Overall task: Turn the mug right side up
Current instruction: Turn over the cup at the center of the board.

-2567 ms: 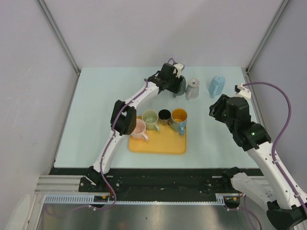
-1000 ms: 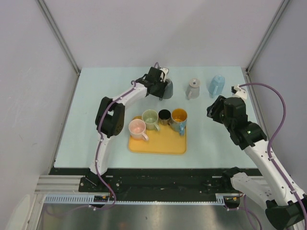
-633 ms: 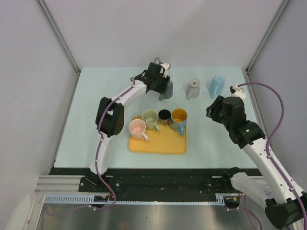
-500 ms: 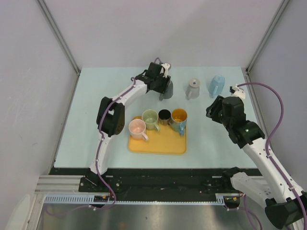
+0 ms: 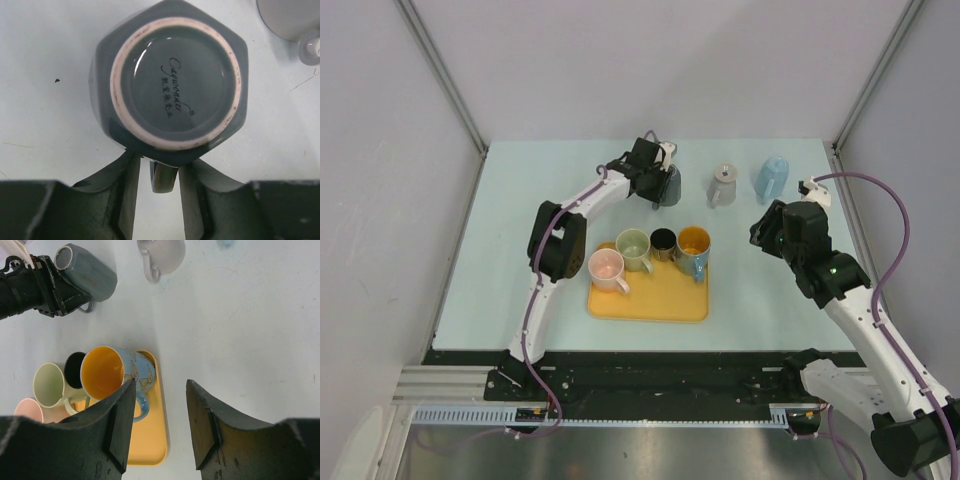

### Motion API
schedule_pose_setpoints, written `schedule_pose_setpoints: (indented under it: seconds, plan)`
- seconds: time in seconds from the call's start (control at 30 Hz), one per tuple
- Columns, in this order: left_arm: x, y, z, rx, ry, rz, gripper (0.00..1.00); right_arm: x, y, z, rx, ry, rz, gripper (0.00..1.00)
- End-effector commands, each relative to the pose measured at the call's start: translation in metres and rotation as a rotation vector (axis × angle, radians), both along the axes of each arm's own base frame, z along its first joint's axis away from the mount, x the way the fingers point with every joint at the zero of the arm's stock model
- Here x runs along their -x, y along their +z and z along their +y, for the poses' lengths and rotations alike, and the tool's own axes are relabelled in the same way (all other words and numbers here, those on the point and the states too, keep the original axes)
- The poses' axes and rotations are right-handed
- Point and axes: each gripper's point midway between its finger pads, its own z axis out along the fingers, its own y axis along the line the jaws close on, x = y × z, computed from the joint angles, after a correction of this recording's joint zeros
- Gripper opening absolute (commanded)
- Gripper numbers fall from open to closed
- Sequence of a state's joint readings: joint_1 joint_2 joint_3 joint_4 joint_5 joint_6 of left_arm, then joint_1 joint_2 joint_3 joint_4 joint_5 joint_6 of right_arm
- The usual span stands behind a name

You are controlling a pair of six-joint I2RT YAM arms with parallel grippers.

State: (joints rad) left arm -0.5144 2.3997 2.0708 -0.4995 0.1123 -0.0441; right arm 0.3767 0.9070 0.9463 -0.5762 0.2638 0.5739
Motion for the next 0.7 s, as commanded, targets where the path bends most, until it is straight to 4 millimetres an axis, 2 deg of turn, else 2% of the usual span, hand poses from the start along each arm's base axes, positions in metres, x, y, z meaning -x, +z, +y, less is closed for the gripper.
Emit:
schedule_pose_setpoints:
  seconds: [0.0, 0.07, 0.17, 0.2, 0.23, 0.4, 0.43, 0.5, 0.53, 0.6, 0.63, 0.67]
  plan:
    - [-0.010, 0.024, -0.011, 0.033, -0.056, -0.058, 0.35, -0.005, 0.004, 0.002, -0.022, -0.002, -0.022, 0.49]
    - [-0.011, 0.024, -0.010, 0.032, -0.055, -0.061, 0.29, -0.005, 0.003, 0.001, -0.020, -0.006, -0.020, 0.49]
    - [-0.011, 0.025, -0.010, 0.033, -0.054, -0.061, 0.15, -0.005, 0.004, 0.001, -0.022, -0.004, -0.023, 0.49]
    - [-0.011, 0.028, -0.010, 0.034, -0.052, -0.066, 0.05, -0.005, 0.003, 0.000, -0.020, -0.006, -0.021, 0.49]
    - [-0.012, 0.029, -0.010, 0.032, -0.049, -0.069, 0.00, -0.005, 0.003, 0.001, -0.022, -0.005, -0.022, 0.50]
    - [-0.016, 0.051, -0.007, 0.053, -0.012, -0.101, 0.00, -0.004, 0.001, 0.002, -0.029, 0.000, -0.020, 0.49]
    - [-0.016, 0.068, -0.008, 0.072, -0.006, -0.127, 0.00, -0.004, 0.002, 0.002, -0.032, -0.001, -0.022, 0.49]
    - [-0.021, 0.090, -0.010, 0.119, 0.024, -0.166, 0.00, -0.003, 0.002, 0.003, -0.036, 0.003, -0.028, 0.49]
    - [-0.019, 0.111, -0.007, 0.151, 0.033, -0.196, 0.00, -0.003, 0.002, 0.002, -0.035, 0.002, -0.028, 0.49]
    - [-0.019, 0.130, -0.009, 0.232, 0.062, -0.232, 0.00, -0.003, 0.003, 0.002, -0.035, 0.003, -0.035, 0.49]
    - [-0.016, 0.159, -0.006, 0.279, 0.071, -0.274, 0.00, -0.003, 0.003, 0.002, -0.032, 0.004, -0.039, 0.49]
    - [-0.015, 0.172, -0.004, 0.322, 0.092, -0.289, 0.00, -0.003, 0.003, 0.002, -0.032, 0.005, -0.041, 0.49]
